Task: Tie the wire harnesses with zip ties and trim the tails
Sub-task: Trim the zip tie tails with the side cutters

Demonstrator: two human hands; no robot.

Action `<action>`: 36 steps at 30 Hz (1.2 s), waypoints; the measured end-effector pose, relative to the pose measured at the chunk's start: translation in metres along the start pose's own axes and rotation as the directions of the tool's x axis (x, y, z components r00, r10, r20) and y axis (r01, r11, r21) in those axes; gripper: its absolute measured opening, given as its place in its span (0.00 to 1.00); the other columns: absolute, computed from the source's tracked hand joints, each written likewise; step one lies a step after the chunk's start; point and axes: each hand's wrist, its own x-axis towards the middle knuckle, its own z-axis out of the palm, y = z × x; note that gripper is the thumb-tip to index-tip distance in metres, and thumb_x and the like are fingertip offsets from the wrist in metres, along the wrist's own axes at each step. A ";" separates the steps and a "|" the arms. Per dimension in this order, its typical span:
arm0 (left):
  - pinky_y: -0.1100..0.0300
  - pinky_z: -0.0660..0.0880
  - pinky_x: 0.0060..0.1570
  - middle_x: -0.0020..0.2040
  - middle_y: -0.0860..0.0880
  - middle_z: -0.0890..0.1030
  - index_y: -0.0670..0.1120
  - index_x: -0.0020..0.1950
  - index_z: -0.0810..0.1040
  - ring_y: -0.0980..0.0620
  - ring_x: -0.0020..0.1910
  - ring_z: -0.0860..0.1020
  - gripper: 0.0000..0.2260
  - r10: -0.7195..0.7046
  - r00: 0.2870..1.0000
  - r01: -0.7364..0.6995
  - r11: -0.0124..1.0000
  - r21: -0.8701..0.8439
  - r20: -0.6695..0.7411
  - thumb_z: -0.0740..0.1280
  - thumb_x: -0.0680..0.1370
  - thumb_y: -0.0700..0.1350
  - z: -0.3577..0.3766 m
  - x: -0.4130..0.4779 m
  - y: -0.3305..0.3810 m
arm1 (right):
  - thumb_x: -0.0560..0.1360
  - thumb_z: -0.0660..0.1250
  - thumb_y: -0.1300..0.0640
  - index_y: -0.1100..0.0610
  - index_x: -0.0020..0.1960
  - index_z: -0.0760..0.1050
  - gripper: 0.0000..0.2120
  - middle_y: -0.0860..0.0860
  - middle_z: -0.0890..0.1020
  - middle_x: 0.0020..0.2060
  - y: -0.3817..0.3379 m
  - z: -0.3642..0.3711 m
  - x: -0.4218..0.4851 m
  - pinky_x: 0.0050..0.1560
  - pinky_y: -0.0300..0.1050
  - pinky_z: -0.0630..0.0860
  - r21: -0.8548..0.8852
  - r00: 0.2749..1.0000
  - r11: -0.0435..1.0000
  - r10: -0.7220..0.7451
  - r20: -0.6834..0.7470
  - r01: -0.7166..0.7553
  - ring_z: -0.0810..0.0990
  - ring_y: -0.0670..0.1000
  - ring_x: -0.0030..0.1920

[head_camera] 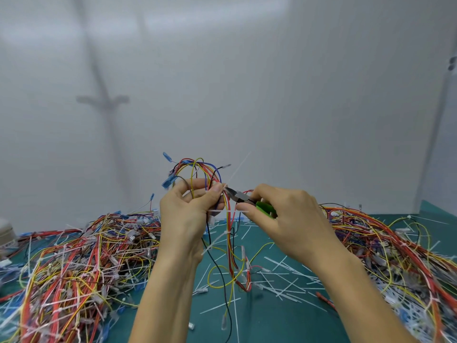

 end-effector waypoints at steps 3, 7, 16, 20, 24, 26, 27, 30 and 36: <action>0.64 0.78 0.29 0.36 0.41 0.82 0.41 0.44 0.76 0.52 0.27 0.80 0.07 0.009 1.000 -0.009 1.000 -0.009 -0.016 0.72 0.73 0.32 -0.001 0.000 0.000 | 0.76 0.59 0.33 0.48 0.45 0.76 0.20 0.43 0.78 0.33 -0.003 0.001 -0.001 0.33 0.44 0.65 0.005 1.000 1.000 0.002 -0.002 -0.002 0.72 0.50 0.34; 0.64 0.78 0.29 0.35 0.43 0.82 0.41 0.45 0.77 0.53 0.27 0.81 0.08 0.029 0.999 -0.029 1.000 -0.001 -0.030 0.72 0.72 0.32 -0.002 0.000 0.001 | 0.76 0.58 0.33 0.49 0.44 0.75 0.19 0.41 0.71 0.30 -0.007 0.003 -0.001 0.31 0.36 0.63 -0.004 1.000 1.000 0.014 -0.022 -0.014 0.69 0.49 0.32; 0.66 0.77 0.29 0.30 0.47 0.82 0.41 0.45 0.77 0.54 0.26 0.80 0.07 0.065 0.997 -0.065 0.998 0.011 -0.042 0.73 0.72 0.32 -0.003 -0.001 0.003 | 0.73 0.50 0.30 0.49 0.43 0.73 0.25 0.40 0.69 0.28 -0.012 0.006 -0.001 0.31 0.33 0.61 0.016 0.999 0.999 0.036 -0.015 -0.036 0.70 0.45 0.31; 0.67 0.75 0.27 0.29 0.48 0.82 0.42 0.43 0.77 0.55 0.25 0.79 0.07 0.078 0.996 -0.077 0.997 0.021 -0.033 0.72 0.73 0.32 -0.001 -0.002 0.002 | 0.74 0.53 0.30 0.49 0.44 0.75 0.24 0.40 0.69 0.27 -0.011 0.006 0.000 0.31 0.34 0.61 0.074 0.998 0.995 0.062 -0.010 -0.061 0.70 0.42 0.31; 0.67 0.75 0.27 0.29 0.49 0.82 0.42 0.43 0.77 0.55 0.26 0.79 0.07 0.092 0.996 -0.091 0.995 0.035 -0.017 0.72 0.74 0.32 0.002 -0.004 -0.001 | 0.75 0.55 0.32 0.50 0.44 0.75 0.22 0.42 0.68 0.26 -0.010 0.003 0.000 0.31 0.38 0.61 0.044 0.998 0.997 0.063 0.005 -0.063 0.69 0.43 0.30; 0.67 0.75 0.27 0.29 0.49 0.82 0.42 0.43 0.77 0.55 0.26 0.80 0.07 0.100 0.995 -0.100 0.994 0.048 -0.012 0.72 0.74 0.32 0.003 -0.005 -0.002 | 0.75 0.55 0.33 0.50 0.45 0.75 0.22 0.42 0.68 0.27 -0.009 0.002 0.000 0.32 0.42 0.62 0.032 0.998 0.997 0.066 0.020 -0.067 0.69 0.43 0.30; 0.67 0.75 0.27 0.29 0.49 0.82 0.41 0.43 0.77 0.55 0.26 0.80 0.07 0.101 0.995 -0.101 0.994 0.051 -0.011 0.71 0.74 0.32 0.003 -0.005 -0.002 | 0.75 0.55 0.32 0.50 0.45 0.75 0.22 0.42 0.68 0.27 -0.009 0.002 0.000 0.32 0.43 0.63 0.030 0.997 0.997 0.068 0.025 -0.069 0.69 0.43 0.30; 0.67 0.76 0.28 0.29 0.49 0.82 0.41 0.44 0.77 0.55 0.26 0.80 0.06 0.099 0.995 -0.098 0.994 0.046 -0.007 0.71 0.74 0.32 0.004 -0.005 -0.002 | 0.76 0.56 0.33 0.49 0.44 0.76 0.21 0.42 0.68 0.26 -0.008 0.002 0.000 0.31 0.42 0.63 0.045 0.997 0.997 0.068 0.029 -0.069 0.68 0.45 0.29; 0.64 0.80 0.32 0.32 0.47 0.84 0.41 0.46 0.77 0.53 0.29 0.82 0.06 0.073 0.997 -0.073 0.996 0.041 -0.001 0.71 0.74 0.32 0.003 -0.005 -0.002 | 0.76 0.59 0.35 0.45 0.40 0.72 0.16 0.46 0.71 0.25 -0.007 0.004 0.001 0.32 0.41 0.64 0.123 0.993 0.988 0.085 0.079 -0.095 0.69 0.47 0.29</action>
